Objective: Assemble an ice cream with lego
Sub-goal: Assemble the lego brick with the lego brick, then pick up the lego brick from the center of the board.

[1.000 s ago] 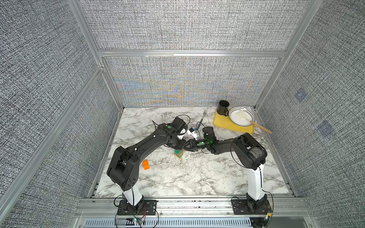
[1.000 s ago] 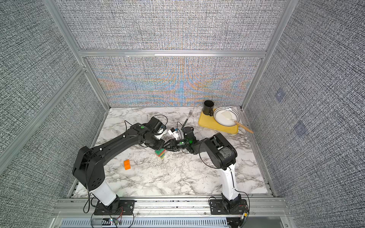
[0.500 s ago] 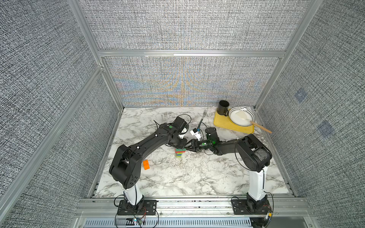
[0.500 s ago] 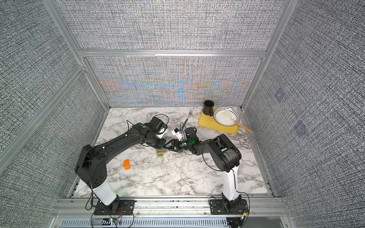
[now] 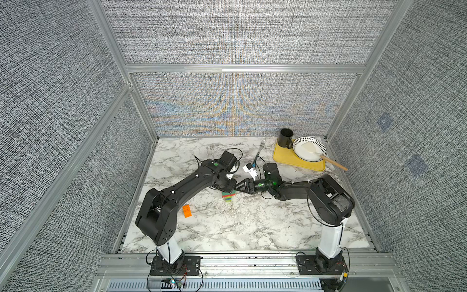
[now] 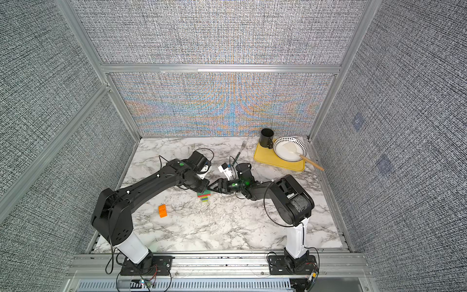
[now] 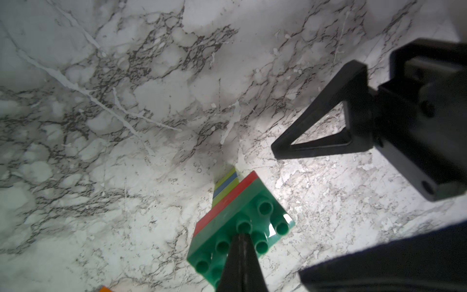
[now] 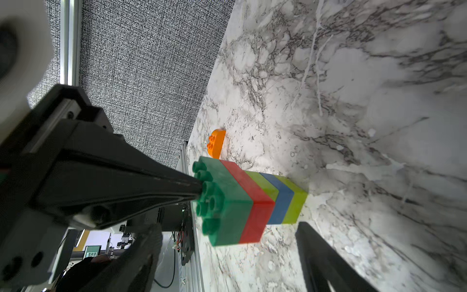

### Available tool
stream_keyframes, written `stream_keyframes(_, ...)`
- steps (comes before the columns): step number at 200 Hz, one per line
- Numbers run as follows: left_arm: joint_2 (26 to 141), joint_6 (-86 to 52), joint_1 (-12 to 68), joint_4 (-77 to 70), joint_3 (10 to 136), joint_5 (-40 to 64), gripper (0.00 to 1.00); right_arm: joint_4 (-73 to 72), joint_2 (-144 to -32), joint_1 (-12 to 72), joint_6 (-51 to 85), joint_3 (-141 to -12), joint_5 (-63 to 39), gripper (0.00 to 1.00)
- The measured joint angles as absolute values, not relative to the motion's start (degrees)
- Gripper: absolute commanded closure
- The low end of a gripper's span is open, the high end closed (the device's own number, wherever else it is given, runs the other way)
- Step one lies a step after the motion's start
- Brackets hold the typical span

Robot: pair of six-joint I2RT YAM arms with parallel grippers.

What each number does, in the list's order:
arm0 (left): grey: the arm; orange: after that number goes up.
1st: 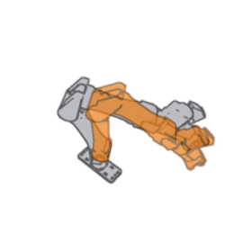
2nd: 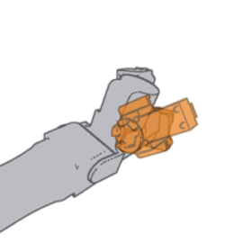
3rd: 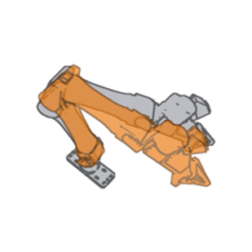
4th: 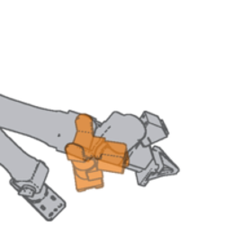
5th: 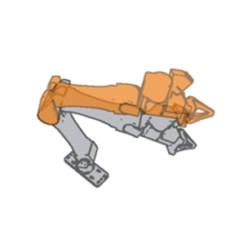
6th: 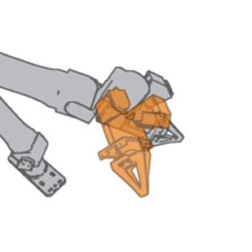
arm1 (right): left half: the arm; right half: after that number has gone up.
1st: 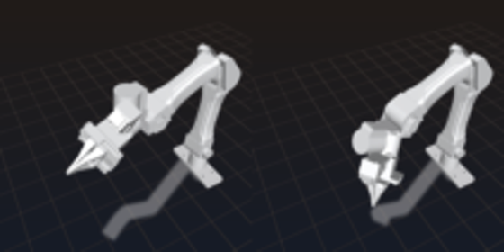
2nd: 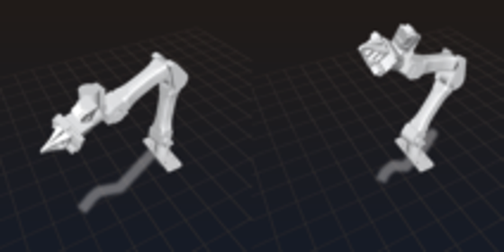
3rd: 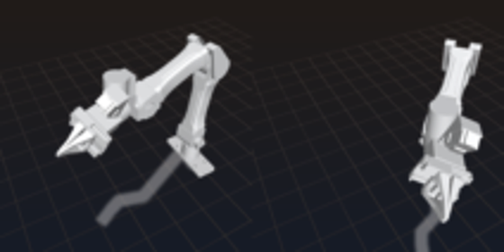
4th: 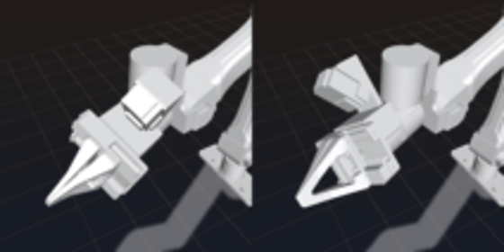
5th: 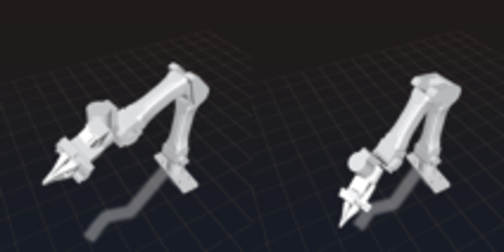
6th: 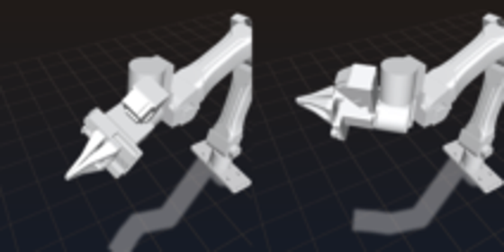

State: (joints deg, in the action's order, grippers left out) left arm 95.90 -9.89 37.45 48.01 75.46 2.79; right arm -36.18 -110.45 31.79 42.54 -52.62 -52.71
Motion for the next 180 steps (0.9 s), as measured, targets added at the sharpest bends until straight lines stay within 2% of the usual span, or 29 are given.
stream_keyframes(79, 94.35, -9.93, 37.45, 48.90, 75.53, 1.50, 0.83, -35.07, -109.75, 31.90, 40.80, -52.51, -51.00, 0.15)
stream_keyframes(112, 95.07, -9.91, 37.45, 49.15, 77.17, 1.50, 0.72, -34.13, -109.32, 31.90, 40.01, -52.47, -49.95, 0.15)
stream_keyframes(133, 94.70, -9.96, 37.45, 49.28, 77.47, 1.23, 0.55, -33.06, -108.09, 31.90, 39.03, -52.01, -49.06, 0.15)
stream_keyframes(164, 88.82, -11.75, 37.41, 49.19, 74.78, -2.04, 0.14, -32.56, -103.22, 31.90, 36.62, -49.43, -45.30, 0.15)
stream_keyframes(180, 84.09, -13.67, 37.26, 49.01, 72.47, -5.10, 0.00, -32.56, -99.22, 31.88, 35.16, -46.41, -40.86, 0.16)
